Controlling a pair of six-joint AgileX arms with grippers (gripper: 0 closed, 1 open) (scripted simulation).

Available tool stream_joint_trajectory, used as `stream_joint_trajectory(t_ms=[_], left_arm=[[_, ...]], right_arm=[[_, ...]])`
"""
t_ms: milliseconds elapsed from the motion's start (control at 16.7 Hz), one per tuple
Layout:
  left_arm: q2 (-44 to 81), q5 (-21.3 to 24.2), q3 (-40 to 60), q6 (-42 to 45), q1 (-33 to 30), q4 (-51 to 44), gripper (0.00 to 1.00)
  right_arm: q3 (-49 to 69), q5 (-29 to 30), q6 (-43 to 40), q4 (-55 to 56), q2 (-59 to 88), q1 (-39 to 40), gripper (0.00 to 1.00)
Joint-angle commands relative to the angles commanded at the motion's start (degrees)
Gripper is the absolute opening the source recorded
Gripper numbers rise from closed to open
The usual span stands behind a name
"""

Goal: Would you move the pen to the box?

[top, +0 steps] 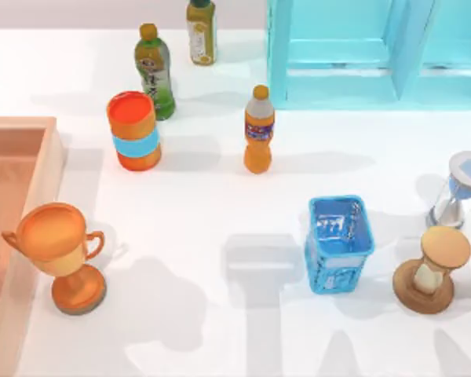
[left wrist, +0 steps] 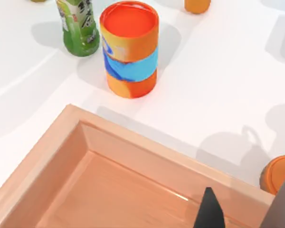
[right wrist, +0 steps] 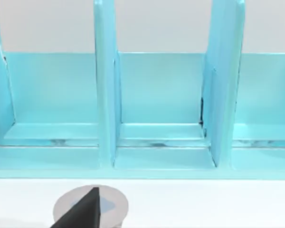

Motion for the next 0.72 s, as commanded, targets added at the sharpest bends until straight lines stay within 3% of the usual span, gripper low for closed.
stream_joint_trajectory(t_ms=[360, 720], left_arm=[[2.4, 6.0, -0.2, 17.0, 3.2, -12.7, 0.0], [2.6, 6.6, -0.4, 18.6, 3.5, -13.7, 0.0]], right_arm=[[0.0, 0.0, 0.0, 0.0, 0.0, 0.0, 1.0], [0.0, 0.0, 0.0, 0.0, 0.0, 0.0, 1.0]])
